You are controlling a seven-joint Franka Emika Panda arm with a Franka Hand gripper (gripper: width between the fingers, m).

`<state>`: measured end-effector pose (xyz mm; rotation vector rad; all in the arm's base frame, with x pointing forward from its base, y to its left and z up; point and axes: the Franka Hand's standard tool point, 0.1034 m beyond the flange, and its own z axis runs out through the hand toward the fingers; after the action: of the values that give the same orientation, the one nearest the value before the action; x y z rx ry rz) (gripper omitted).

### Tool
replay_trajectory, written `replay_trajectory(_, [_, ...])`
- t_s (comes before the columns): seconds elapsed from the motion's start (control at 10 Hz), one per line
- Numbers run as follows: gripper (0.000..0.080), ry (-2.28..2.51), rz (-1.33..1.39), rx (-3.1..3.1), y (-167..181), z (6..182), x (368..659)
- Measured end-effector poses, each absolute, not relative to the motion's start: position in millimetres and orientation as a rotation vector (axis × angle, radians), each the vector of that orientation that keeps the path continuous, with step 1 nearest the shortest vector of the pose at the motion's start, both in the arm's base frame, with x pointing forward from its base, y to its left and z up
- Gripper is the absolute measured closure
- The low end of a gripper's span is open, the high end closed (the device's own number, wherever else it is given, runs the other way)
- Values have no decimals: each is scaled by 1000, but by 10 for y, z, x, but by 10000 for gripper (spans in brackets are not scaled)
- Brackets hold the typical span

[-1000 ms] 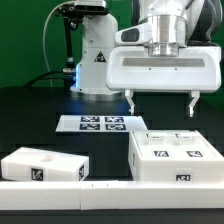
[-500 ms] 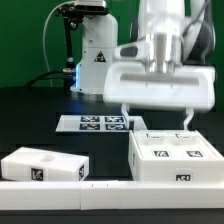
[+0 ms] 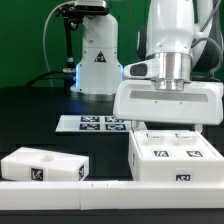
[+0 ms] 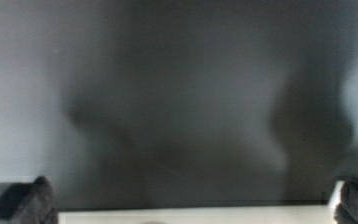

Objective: Assemble cabinet

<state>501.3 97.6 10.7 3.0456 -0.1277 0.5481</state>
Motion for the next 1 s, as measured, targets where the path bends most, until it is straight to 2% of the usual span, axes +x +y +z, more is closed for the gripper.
replay_trajectory(0.4, [4,-131,533,3045,947,66,5007])
replay_trajectory(0.6, [267,-131,532,3045,946,66,5007])
replay_trajectory(0.7, [449,-135,530,3044,935,62,5000])
replay_trajectory(0.8, [449,-137,524,3042,920,53,4986])
replay_trajectory(1.0, [742,-136,520,3042,918,47,4976])
